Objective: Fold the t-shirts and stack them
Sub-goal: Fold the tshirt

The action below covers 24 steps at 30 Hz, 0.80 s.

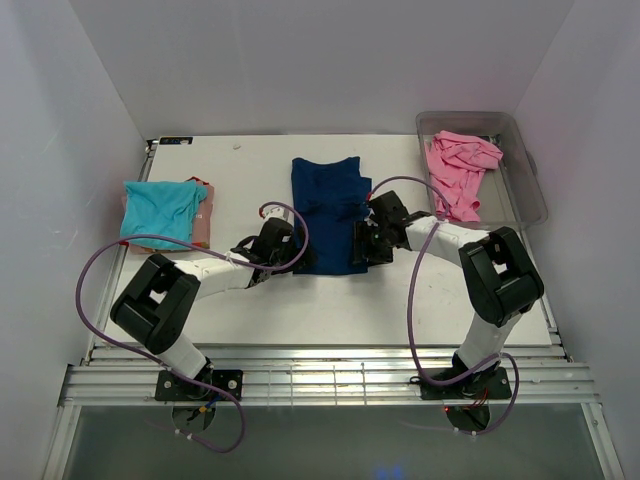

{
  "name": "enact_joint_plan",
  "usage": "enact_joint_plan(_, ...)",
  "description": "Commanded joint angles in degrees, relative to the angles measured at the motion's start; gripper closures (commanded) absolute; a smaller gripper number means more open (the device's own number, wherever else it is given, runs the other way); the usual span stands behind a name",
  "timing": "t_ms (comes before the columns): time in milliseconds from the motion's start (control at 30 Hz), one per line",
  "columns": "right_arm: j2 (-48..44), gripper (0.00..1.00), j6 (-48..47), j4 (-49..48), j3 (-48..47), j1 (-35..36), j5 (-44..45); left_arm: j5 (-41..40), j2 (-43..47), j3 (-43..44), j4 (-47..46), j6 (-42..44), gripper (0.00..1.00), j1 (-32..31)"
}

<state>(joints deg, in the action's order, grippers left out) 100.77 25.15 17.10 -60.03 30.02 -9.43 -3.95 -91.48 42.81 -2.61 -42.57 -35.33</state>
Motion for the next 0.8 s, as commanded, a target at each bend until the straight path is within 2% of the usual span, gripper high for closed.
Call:
enact_joint_plan(0, 1.0, 0.36, 0.2, -0.9, 2.1, 0.0, 0.0, 0.9, -0.7, -1.3, 3.0, -0.5, 0.15, 0.3)
enact_joint_plan(100, 1.4, 0.36, 0.3, -1.4, 2.4, 0.2, -0.8, 1.3, -0.7, -2.3, 4.4, -0.6, 0.21, 0.3)
enact_joint_plan(233, 2.0, 0.40, 0.7, -2.1, 2.5, 0.7, -2.0, 1.7, -0.7, -3.3, 5.2, -0.7, 0.36, 0.3)
enact_joint_plan(333, 2.3, 0.49, 0.8, -2.2, 2.2, 1.0, -2.4, 2.0, -0.8, -3.8, 5.5, -0.5, 0.55, 0.3)
enact_joint_plan(367, 2.5, 0.60, 0.8, -2.1, 2.2, 1.2, -2.3, 2.0, -0.9, -3.8, 5.7, -0.4, 0.68, 0.3)
enact_joint_plan(467, 2.9, 0.79, 0.5, -2.0, 2.4, 1.3, -2.3, 2.1, -1.5, -3.8, 6.0, -0.1, 0.92, 0.3)
enact_joint_plan(500, 2.8, 0.82, 0.4, -2.0, 2.6, 1.4, -2.3, 2.1, -1.7, -3.8, 6.2, -0.1, 1.00, 0.3)
enact_joint_plan(600, 2.2, 0.92, 0.0, -1.7, 3.3, 1.6, -2.3, 2.3, -1.6, -4.4, 6.3, 0.5, 1.00, 0.0)
enact_joint_plan(767, -2.8, 0.92, -1.2, 1.4, 5.8, 4.6, -0.2, 0.6, 3.4, -6.2, 9.5, 3.2, 1.00, -2.7)
